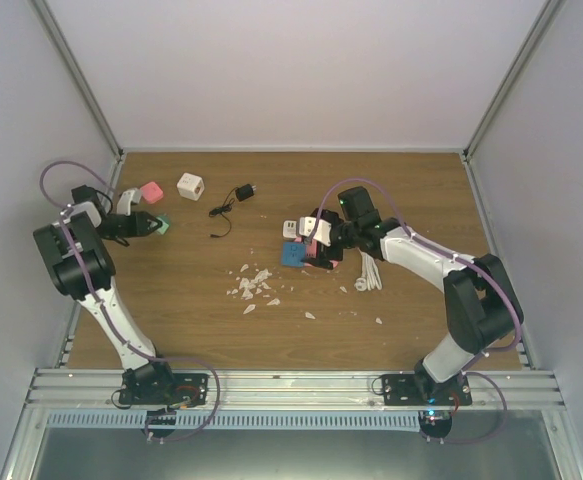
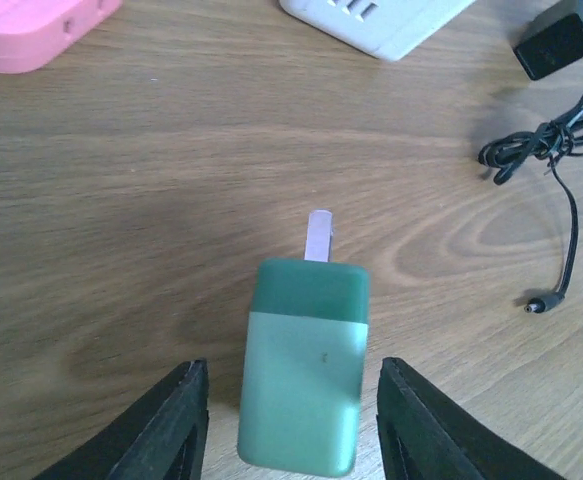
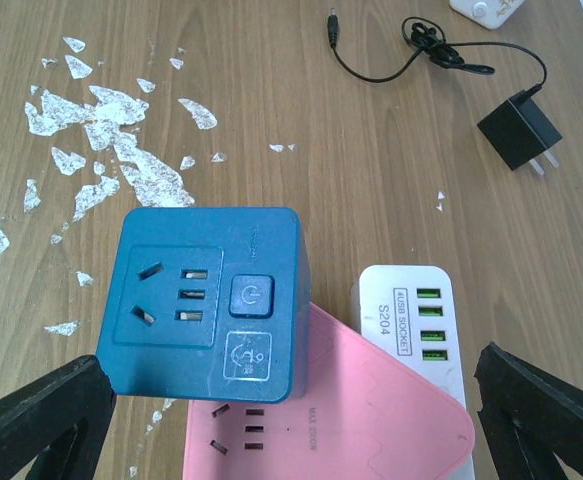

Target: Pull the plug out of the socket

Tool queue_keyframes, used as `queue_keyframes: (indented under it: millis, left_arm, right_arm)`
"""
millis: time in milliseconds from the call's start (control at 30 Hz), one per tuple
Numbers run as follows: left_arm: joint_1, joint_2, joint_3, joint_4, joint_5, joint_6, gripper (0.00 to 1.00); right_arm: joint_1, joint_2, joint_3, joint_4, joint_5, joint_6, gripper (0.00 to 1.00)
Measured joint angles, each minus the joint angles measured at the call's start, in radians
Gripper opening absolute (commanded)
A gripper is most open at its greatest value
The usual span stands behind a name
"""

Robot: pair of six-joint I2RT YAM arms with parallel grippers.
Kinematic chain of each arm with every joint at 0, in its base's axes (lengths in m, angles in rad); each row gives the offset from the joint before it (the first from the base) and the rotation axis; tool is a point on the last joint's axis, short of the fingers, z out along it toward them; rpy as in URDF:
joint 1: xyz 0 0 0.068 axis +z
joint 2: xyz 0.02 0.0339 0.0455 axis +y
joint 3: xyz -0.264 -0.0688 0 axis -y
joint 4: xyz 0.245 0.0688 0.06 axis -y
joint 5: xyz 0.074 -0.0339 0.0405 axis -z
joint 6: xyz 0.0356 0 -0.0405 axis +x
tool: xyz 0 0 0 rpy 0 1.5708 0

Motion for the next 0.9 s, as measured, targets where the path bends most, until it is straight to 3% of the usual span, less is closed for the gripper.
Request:
queue_keyframes:
  millis: [367, 667, 900]
  left_arm:
    - [0.027, 0.001, 0.006, 0.017, -0.031, -0.047, 0.56]
    - [0.03, -0.018, 0.015, 0.03, -0.047, -0.016, 0.82]
    - [0.024, -0.162, 0.001, 0.045, -0.059, 0.056, 0.97]
  right_arm:
    - [-0.003, 0.0, 0.013, -0.019, -0.003, 0.001, 1.0]
    - [-0.024, -0.003, 0.013, -0.026, -0.007, 0.001, 1.0]
    - [-0.089, -0.047, -0.013, -0.026, -0.027, -0.015, 1.0]
